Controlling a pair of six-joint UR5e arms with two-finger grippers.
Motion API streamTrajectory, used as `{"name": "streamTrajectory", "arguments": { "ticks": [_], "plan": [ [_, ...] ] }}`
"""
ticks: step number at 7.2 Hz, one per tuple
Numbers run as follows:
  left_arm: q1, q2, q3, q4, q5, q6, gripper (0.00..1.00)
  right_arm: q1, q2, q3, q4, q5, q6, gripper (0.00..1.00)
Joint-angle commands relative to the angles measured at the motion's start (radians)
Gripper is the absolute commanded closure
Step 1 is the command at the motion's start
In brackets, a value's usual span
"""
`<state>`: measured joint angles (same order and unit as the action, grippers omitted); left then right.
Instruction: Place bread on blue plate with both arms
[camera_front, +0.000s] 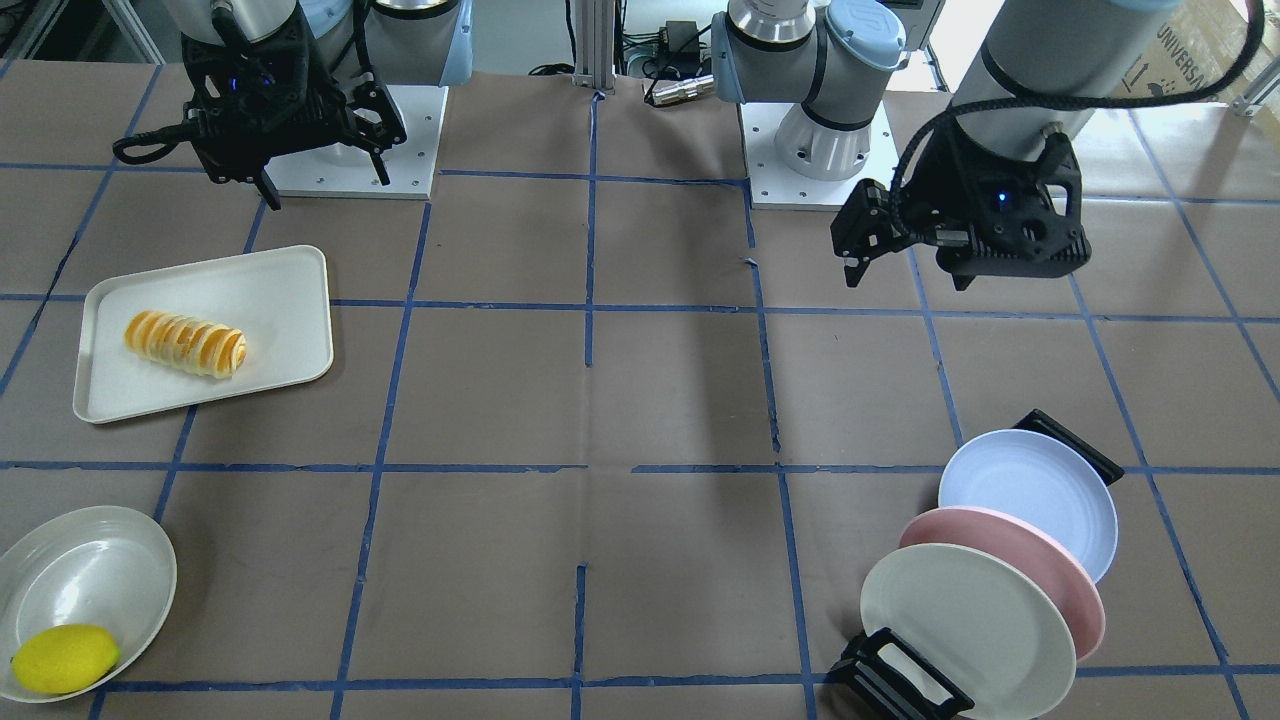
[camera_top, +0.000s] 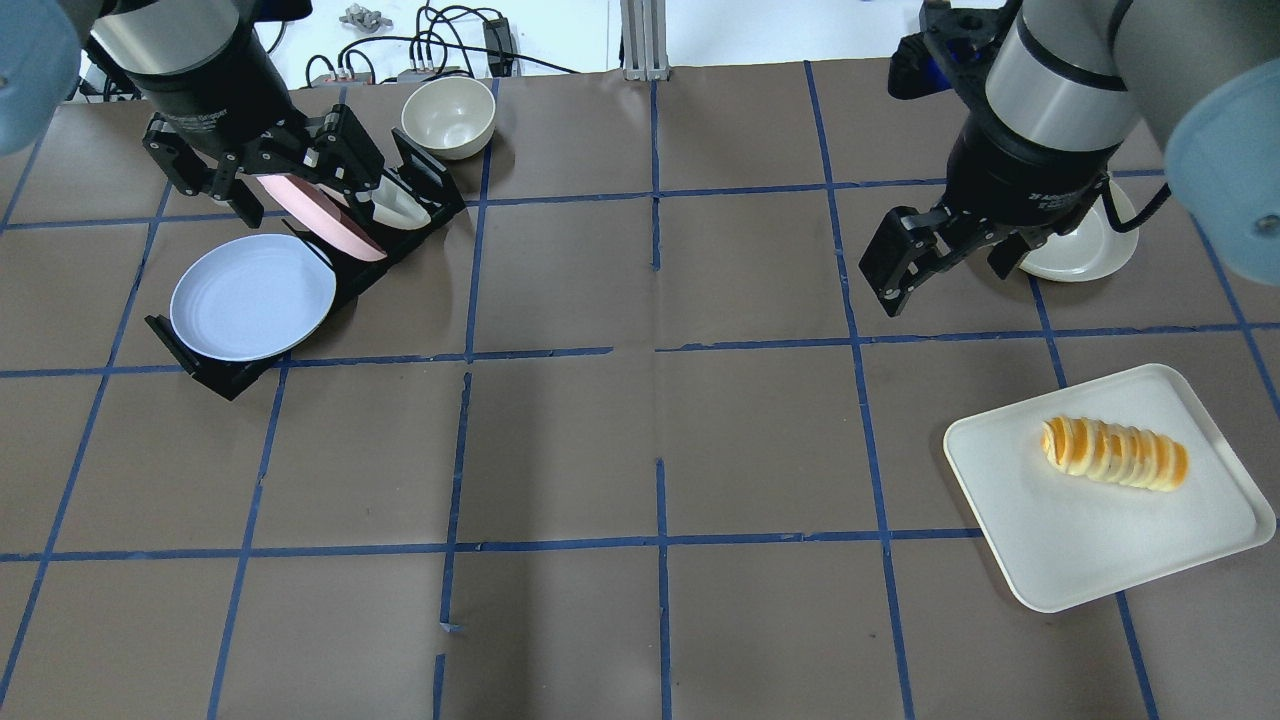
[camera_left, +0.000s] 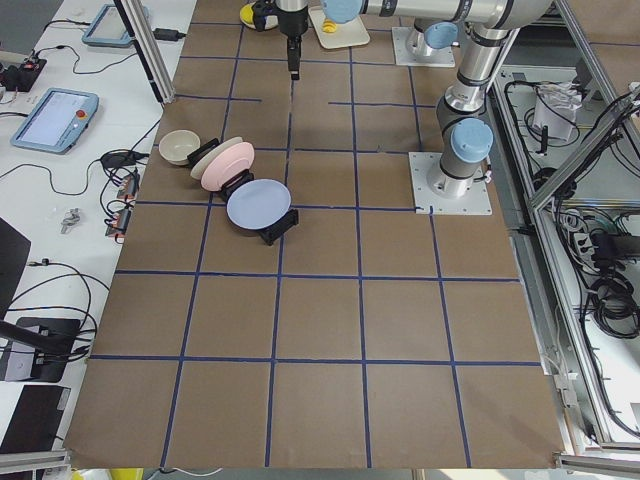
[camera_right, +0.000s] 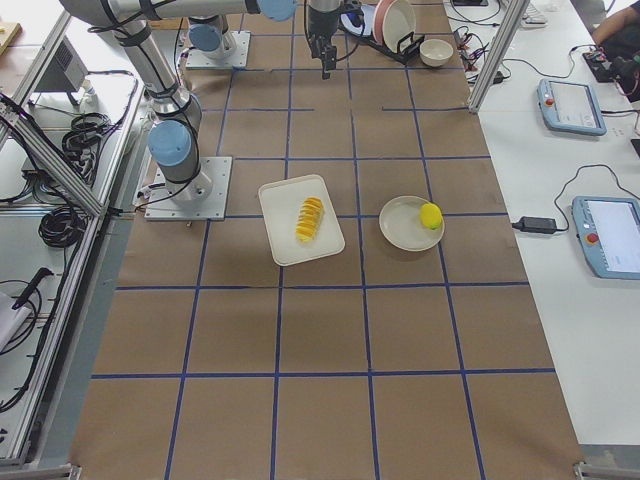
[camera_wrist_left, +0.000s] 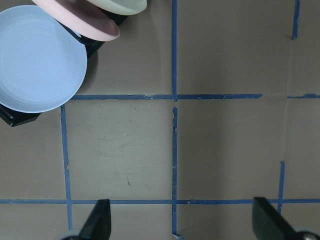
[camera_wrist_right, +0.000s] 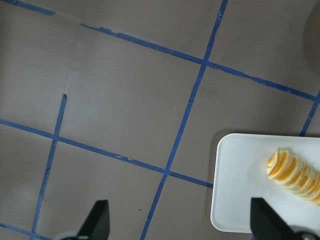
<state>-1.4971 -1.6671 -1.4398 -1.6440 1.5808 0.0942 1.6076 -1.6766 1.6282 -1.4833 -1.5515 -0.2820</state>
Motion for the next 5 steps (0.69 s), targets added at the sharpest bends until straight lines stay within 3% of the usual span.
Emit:
{"name": "streamTrajectory", "arguments": {
  "ticks": [1, 5],
  "plan": [
    [0.182, -0.092, 0.073, 0.01, -0.01, 0.178, 0.0, 0.0, -0.005, 0.001, 0.005, 0.004, 0.001, 0.0],
    [0.433, -0.297, 0.174, 0.056, -0.016, 0.493, 0.0, 0.0, 0.006, 0.001, -0.005, 0.004, 0.001, 0.0]
  ]
}}
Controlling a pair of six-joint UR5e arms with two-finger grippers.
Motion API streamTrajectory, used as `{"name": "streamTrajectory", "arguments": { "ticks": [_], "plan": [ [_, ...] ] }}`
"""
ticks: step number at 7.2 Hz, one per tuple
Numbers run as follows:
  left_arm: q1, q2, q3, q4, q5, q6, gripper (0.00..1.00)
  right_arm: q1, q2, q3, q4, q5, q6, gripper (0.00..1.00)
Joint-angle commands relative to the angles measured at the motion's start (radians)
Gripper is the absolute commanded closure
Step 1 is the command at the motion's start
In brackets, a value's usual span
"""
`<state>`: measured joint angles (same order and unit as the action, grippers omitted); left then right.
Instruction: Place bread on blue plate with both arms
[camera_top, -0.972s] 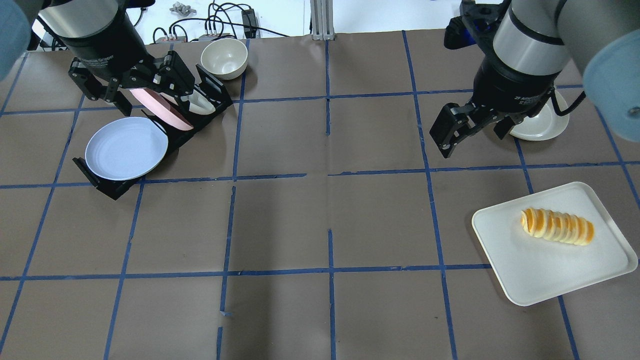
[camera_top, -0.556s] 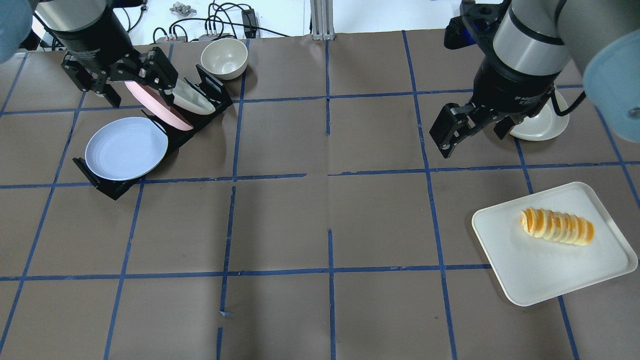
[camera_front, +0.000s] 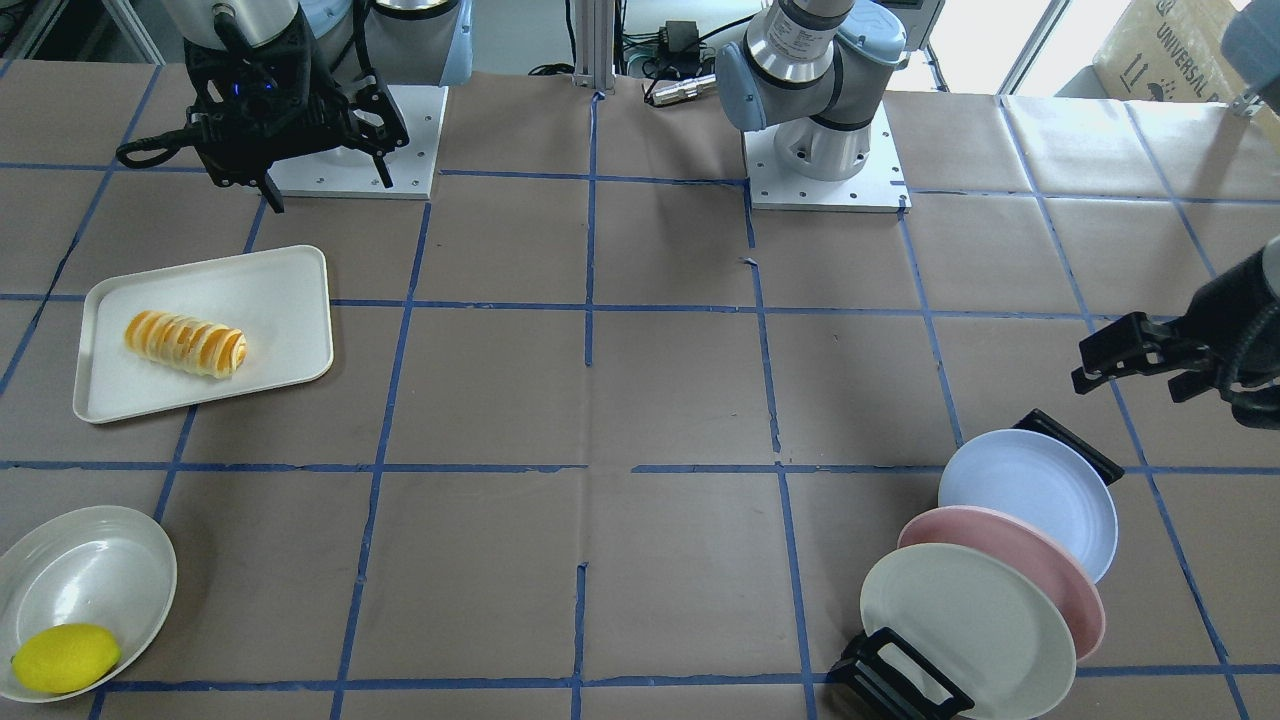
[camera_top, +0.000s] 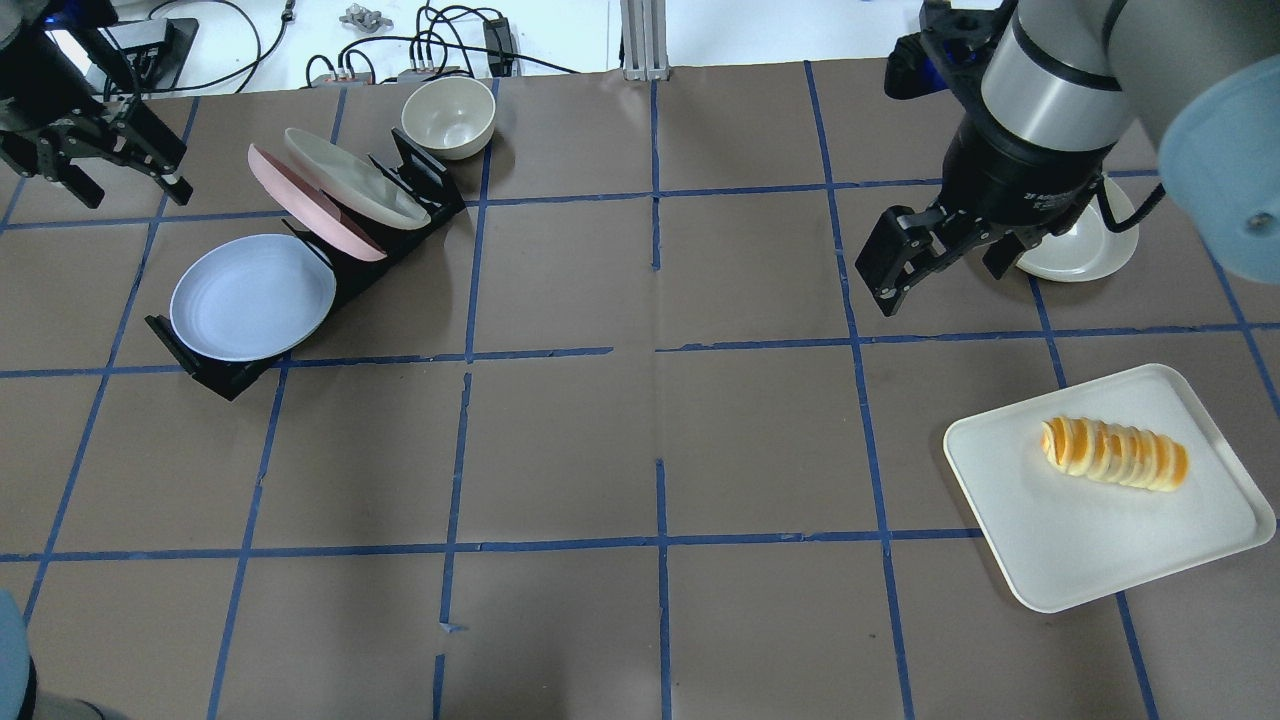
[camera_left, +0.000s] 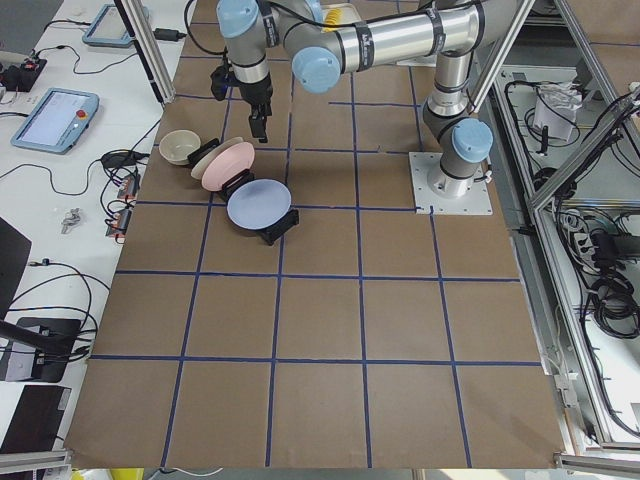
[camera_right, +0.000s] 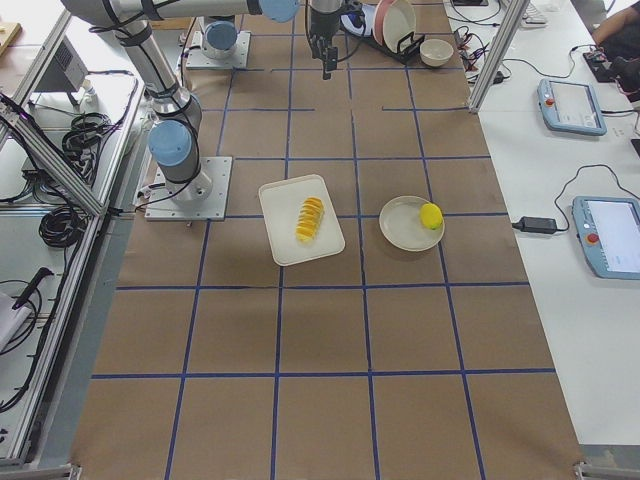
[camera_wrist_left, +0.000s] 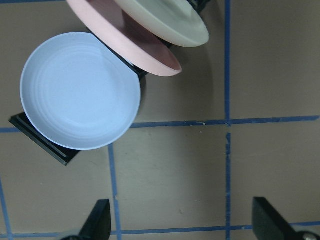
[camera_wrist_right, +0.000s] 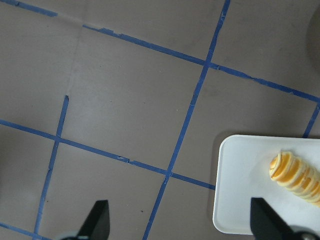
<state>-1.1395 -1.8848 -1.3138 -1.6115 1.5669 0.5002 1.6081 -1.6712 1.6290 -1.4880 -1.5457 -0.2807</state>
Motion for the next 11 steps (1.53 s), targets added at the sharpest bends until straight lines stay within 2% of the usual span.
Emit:
{"name": "streamTrajectory", "arguments": {
  "ticks": [1, 2, 4, 5, 7, 8, 9, 10, 11],
  "plan": [
    [0.104, -0.171, 0.129, 0.024, -0.027, 0.113, 0.0, -0.002, 0.001, 0.0, -0.001, 0.001, 0.0, 0.0],
    [0.106, -0.265, 0.186, 0.019, -0.037, 0.13, 0.0, -0.011, 0.001, 0.0, -0.001, 0.002, 0.0, 0.0],
    [0.11, -0.408, 0.203, 0.021, -0.1, 0.152, 0.0, -0.045, 0.001, 0.0, 0.005, 0.002, -0.015, 0.0],
    [0.11, -0.463, 0.203, 0.03, -0.1, 0.155, 0.0, -0.051, 0.001, 0.002, 0.009, 0.004, -0.015, 0.0],
    [0.11, -0.499, 0.177, 0.016, -0.103, 0.161, 0.02, -0.062, -0.005, 0.043, -0.003, 0.002, -0.055, 0.0],
    [0.106, -0.485, 0.171, -0.004, -0.123, 0.155, 0.26, -0.086, -0.004, 0.073, -0.014, -0.001, -0.195, 0.0],
    [0.106, -0.481, 0.189, -0.045, -0.125, 0.155, 0.59, -0.19, -0.002, 0.125, -0.085, -0.01, -0.423, 0.0],
    [0.107, -0.479, 0.192, -0.051, -0.125, 0.155, 0.75, -0.344, 0.004, 0.217, -0.186, 0.001, -0.624, 0.0],
    [0.11, -0.479, 0.192, -0.05, -0.127, 0.156, 0.77, -0.473, 0.027, 0.338, -0.386, 0.002, -0.814, 0.0]
  ]
}}
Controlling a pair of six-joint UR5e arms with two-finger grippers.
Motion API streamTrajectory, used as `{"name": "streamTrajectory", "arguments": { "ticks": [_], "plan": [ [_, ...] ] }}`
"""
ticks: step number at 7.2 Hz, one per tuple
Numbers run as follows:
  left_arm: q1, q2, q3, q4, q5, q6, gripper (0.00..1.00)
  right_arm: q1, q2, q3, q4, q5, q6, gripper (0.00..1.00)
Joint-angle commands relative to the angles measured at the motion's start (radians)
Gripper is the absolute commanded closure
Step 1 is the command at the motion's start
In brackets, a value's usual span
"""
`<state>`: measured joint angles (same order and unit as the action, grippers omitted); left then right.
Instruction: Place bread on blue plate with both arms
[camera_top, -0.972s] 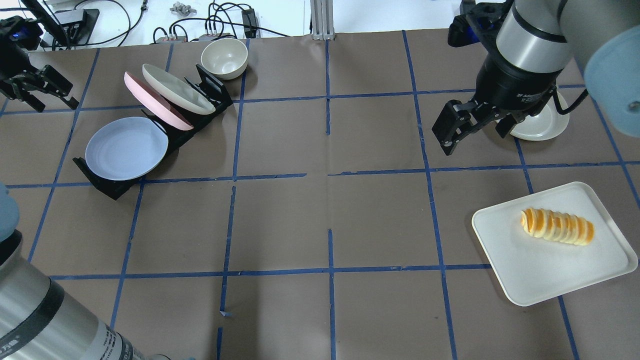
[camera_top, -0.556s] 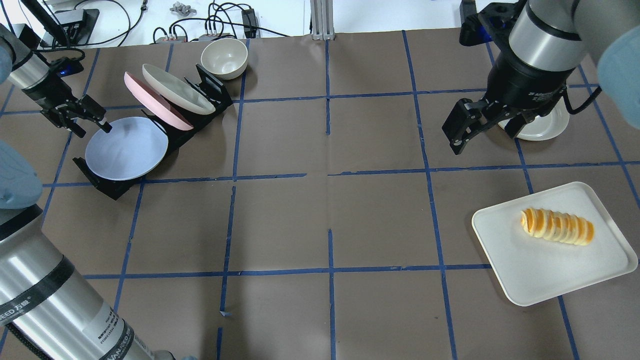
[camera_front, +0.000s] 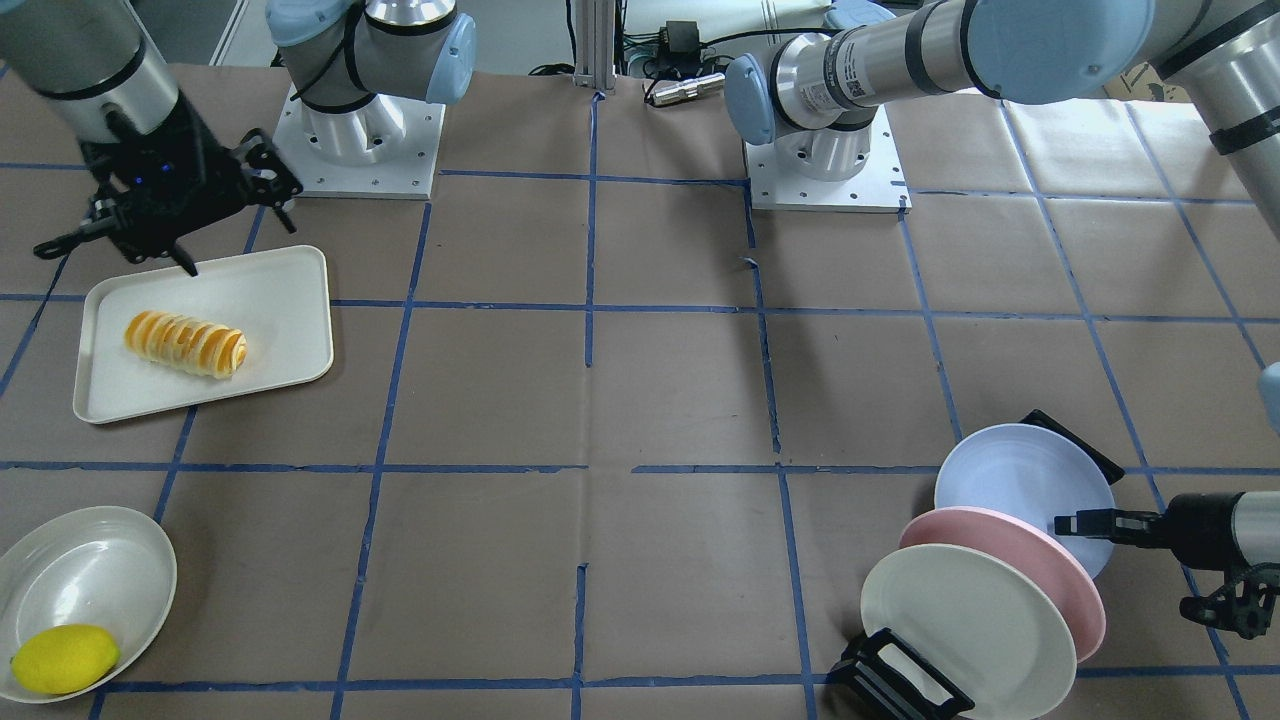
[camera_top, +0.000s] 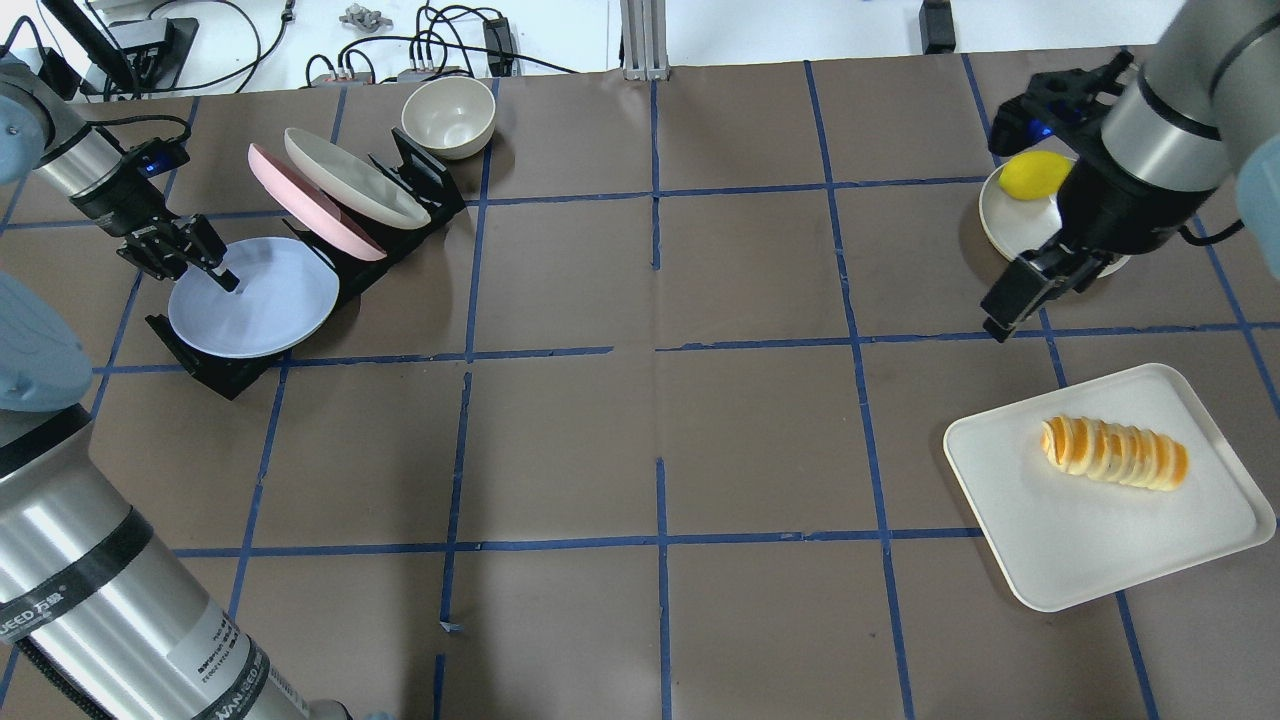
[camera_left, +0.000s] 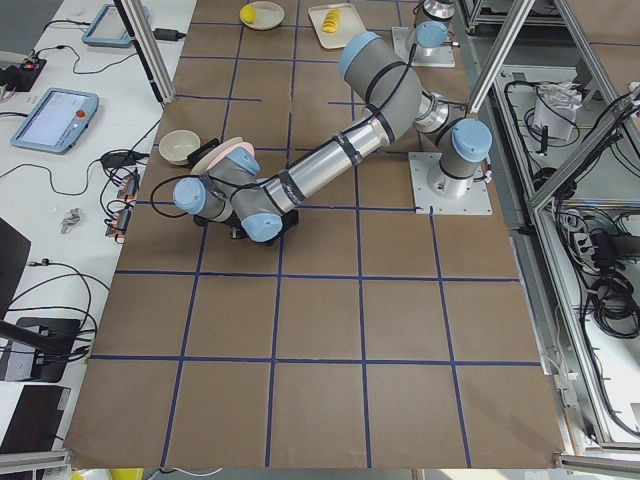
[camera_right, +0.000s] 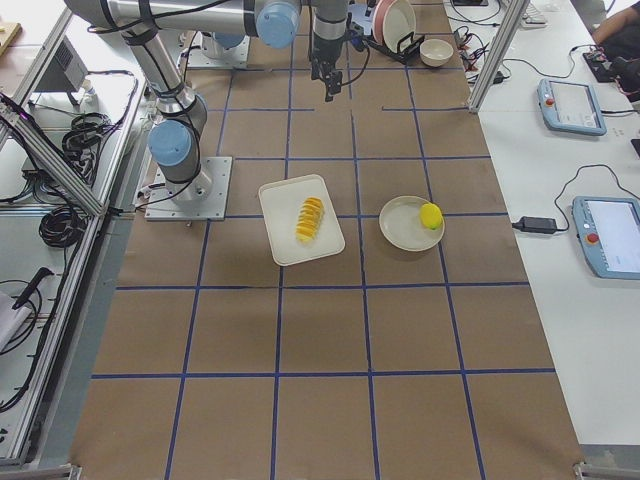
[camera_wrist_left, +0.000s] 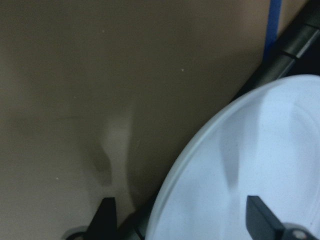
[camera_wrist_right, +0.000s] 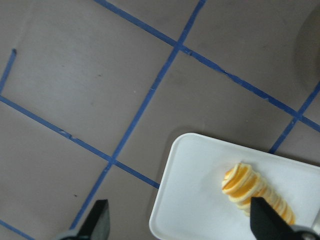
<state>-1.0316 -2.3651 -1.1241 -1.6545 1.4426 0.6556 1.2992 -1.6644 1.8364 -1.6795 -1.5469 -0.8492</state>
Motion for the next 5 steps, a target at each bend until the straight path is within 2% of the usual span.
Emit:
{"name": "streamTrajectory", "arguments": {
  "ticks": [1, 2, 3, 4, 5],
  "plan": [
    [0.002, 0.009, 0.004, -0.007, -0.005, -0.01, 0.79, -0.223, 0.085, 0.23, -0.397, 0.002, -0.364, 0.0],
    [0.008, 0.017, 0.004, -0.007, -0.005, -0.011, 0.79, -0.259, 0.169, 0.256, -0.514, 0.008, -0.464, 0.0],
    [0.016, 0.027, 0.004, -0.007, -0.005, -0.011, 0.79, -0.312, 0.268, 0.26, -0.579, 0.025, -0.488, 0.0],
    [0.018, 0.035, 0.004, -0.007, -0.002, -0.013, 0.8, -0.366, 0.31, 0.262, -0.58, 0.037, -0.501, 0.0],
    [0.018, 0.038, 0.004, -0.007, -0.001, -0.013, 0.81, -0.374, 0.304, 0.282, -0.565, 0.063, -0.507, 0.0]
  ]
}}
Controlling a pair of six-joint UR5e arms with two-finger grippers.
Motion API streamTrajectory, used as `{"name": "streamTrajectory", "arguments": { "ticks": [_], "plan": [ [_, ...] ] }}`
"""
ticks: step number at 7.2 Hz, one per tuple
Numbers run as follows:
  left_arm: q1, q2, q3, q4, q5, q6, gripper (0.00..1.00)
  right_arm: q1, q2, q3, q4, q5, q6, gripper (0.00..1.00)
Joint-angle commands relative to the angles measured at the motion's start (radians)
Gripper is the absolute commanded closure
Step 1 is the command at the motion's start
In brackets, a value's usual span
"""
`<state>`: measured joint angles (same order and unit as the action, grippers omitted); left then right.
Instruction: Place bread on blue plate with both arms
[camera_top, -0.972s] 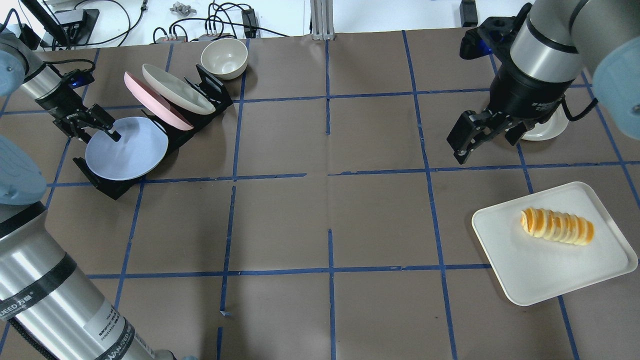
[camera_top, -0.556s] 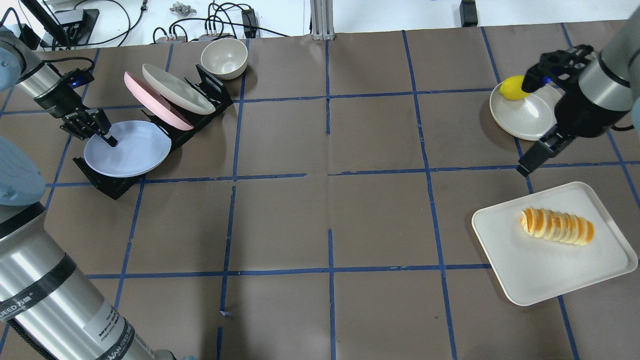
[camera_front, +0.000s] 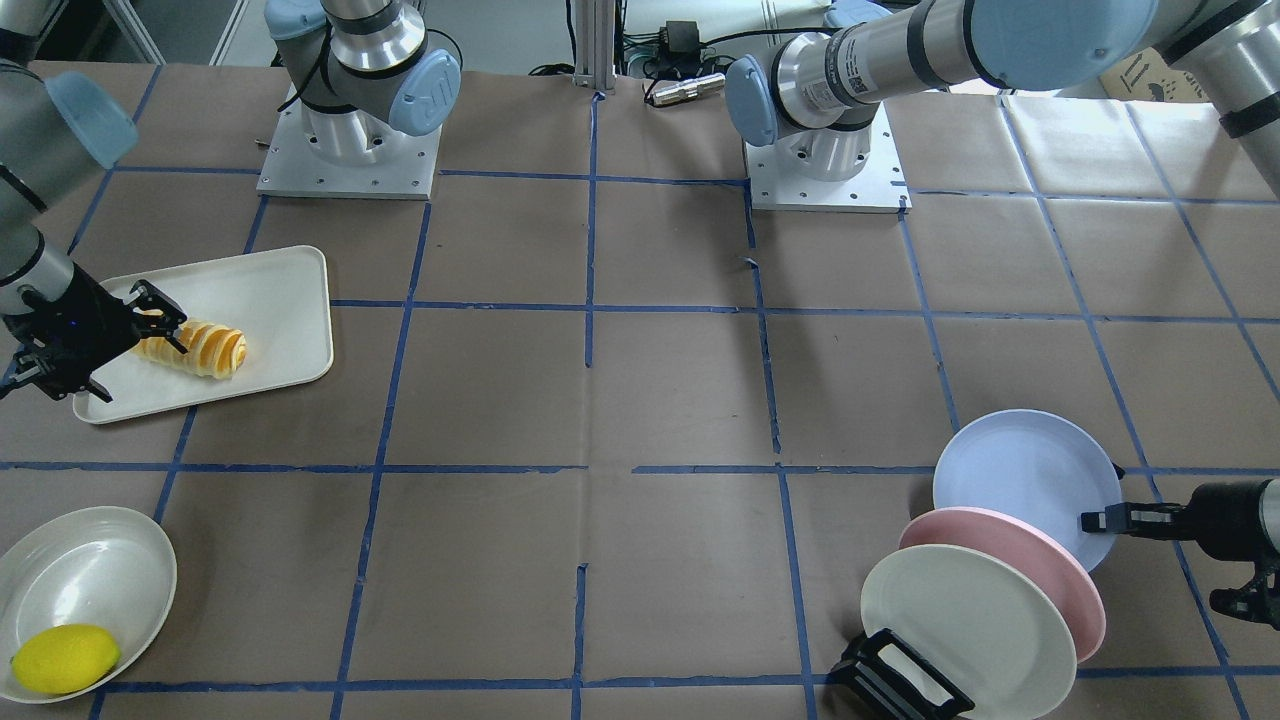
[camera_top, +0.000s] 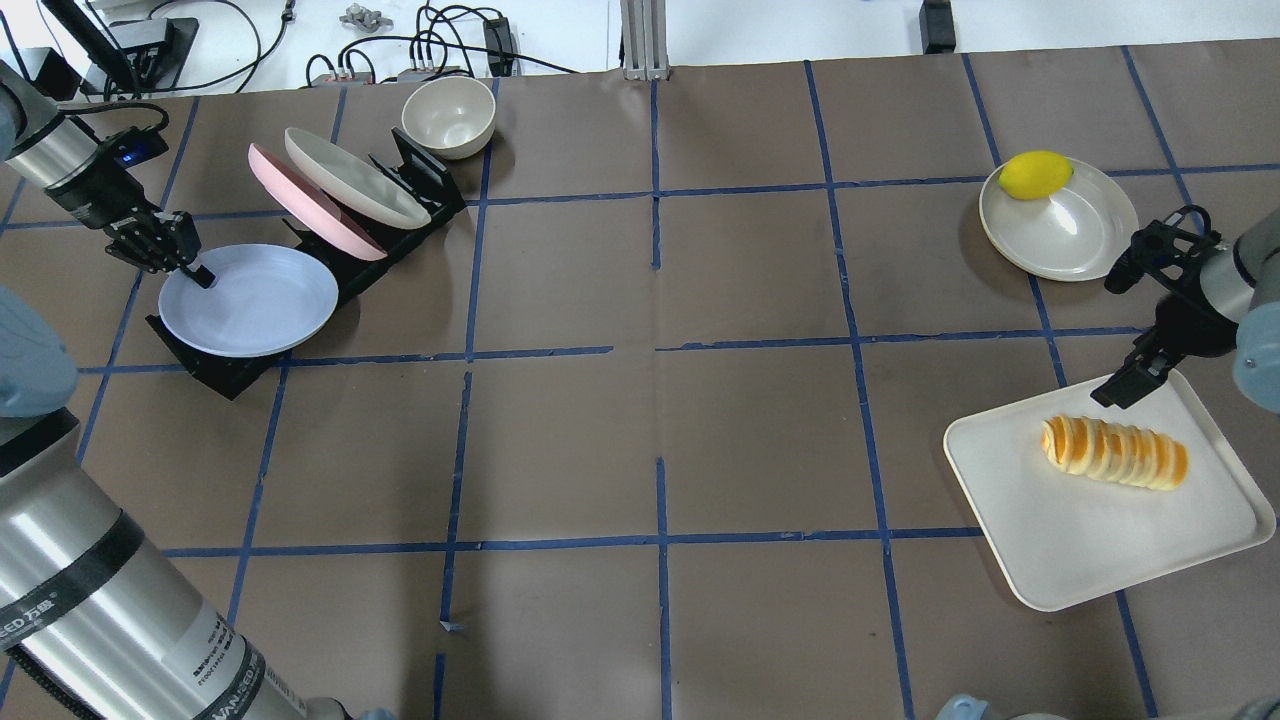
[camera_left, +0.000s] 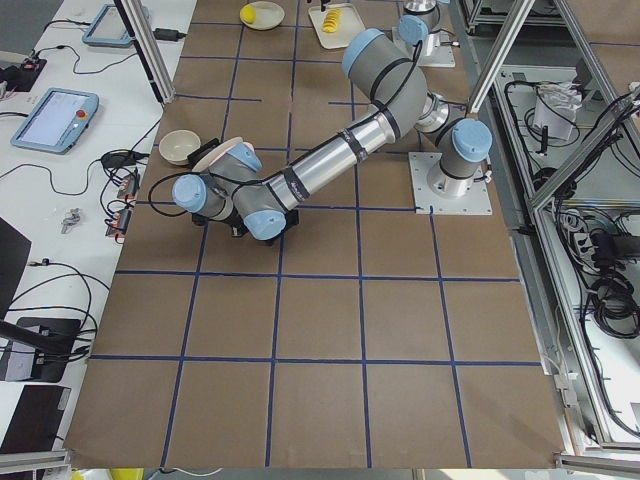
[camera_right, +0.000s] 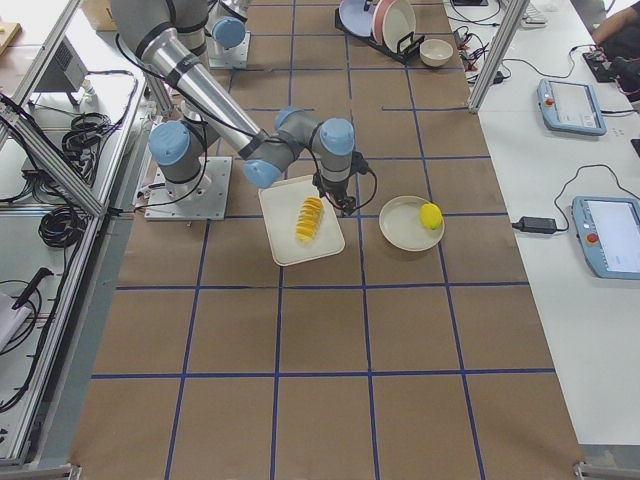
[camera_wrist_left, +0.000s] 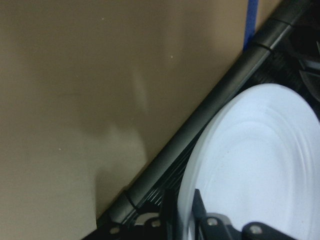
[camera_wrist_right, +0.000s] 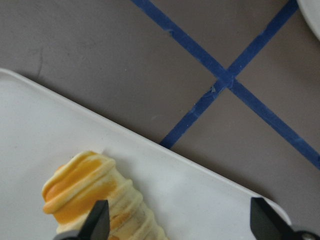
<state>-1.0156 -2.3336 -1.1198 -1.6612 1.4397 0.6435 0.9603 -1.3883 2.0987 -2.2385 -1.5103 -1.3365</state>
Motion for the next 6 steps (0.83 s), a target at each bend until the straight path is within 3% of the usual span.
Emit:
{"name": "streamTrajectory", "arguments": {
  "ticks": [1, 4, 5, 6],
  "plan": [
    [0.002, 0.02, -0.002, -0.002, 0.005, -0.001, 0.82, -0.04, 0.025, 0.074, -0.009, 0.027, -0.015, 0.0],
    [0.003, 0.033, -0.002, -0.005, 0.013, 0.005, 0.86, -0.043, -0.124, 0.209, -0.022, 0.025, 0.023, 0.01],
    [0.005, 0.052, -0.002, -0.024, 0.013, 0.008, 0.86, -0.044, -0.127, 0.221, -0.027, 0.024, 0.025, 0.1],
    [0.008, 0.091, -0.005, -0.069, 0.013, 0.008, 0.86, -0.052, -0.124, 0.221, -0.029, 0.022, 0.03, 0.43]
  ]
}}
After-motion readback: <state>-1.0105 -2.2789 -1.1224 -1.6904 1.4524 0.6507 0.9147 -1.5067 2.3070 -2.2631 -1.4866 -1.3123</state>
